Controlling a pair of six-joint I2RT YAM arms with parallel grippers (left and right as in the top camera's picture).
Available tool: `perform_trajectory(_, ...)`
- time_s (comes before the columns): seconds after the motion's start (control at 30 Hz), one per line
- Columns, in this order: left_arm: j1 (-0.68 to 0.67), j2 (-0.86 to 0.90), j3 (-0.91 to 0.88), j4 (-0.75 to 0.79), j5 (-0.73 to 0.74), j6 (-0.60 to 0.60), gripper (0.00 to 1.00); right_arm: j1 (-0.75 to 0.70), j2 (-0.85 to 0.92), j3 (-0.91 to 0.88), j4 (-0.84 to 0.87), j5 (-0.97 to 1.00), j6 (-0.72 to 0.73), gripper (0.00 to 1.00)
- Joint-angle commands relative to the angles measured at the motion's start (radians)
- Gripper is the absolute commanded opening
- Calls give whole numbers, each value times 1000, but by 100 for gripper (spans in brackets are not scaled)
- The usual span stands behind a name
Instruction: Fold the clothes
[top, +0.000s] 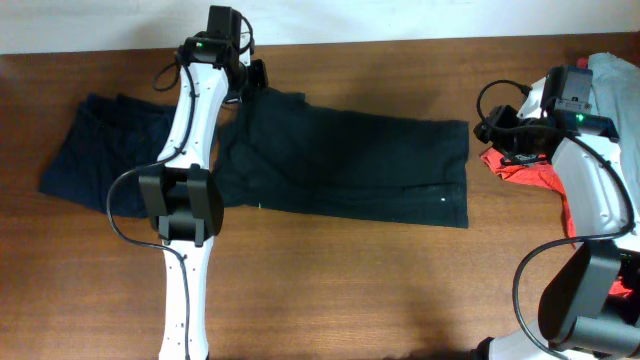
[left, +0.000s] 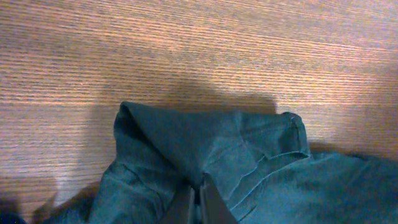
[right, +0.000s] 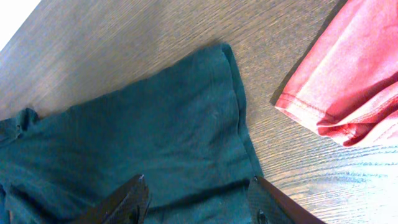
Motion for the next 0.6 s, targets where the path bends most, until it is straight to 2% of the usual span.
perform_trajectory(0.0,3,4,16,-1,-8,15,9,6,6,15,0,10,-10,57)
perform_trajectory(0.17,3,4,16,0,-8,15,0,6,6,15,-1,10,-10,57)
perform_trajectory(0.43,4,3,42,-7,14,15,0,6,7,15,13,10,-12,57)
perform_trajectory(0.57,3,3,114,-55,49,14,0,6,29,15,50,9,-70,57)
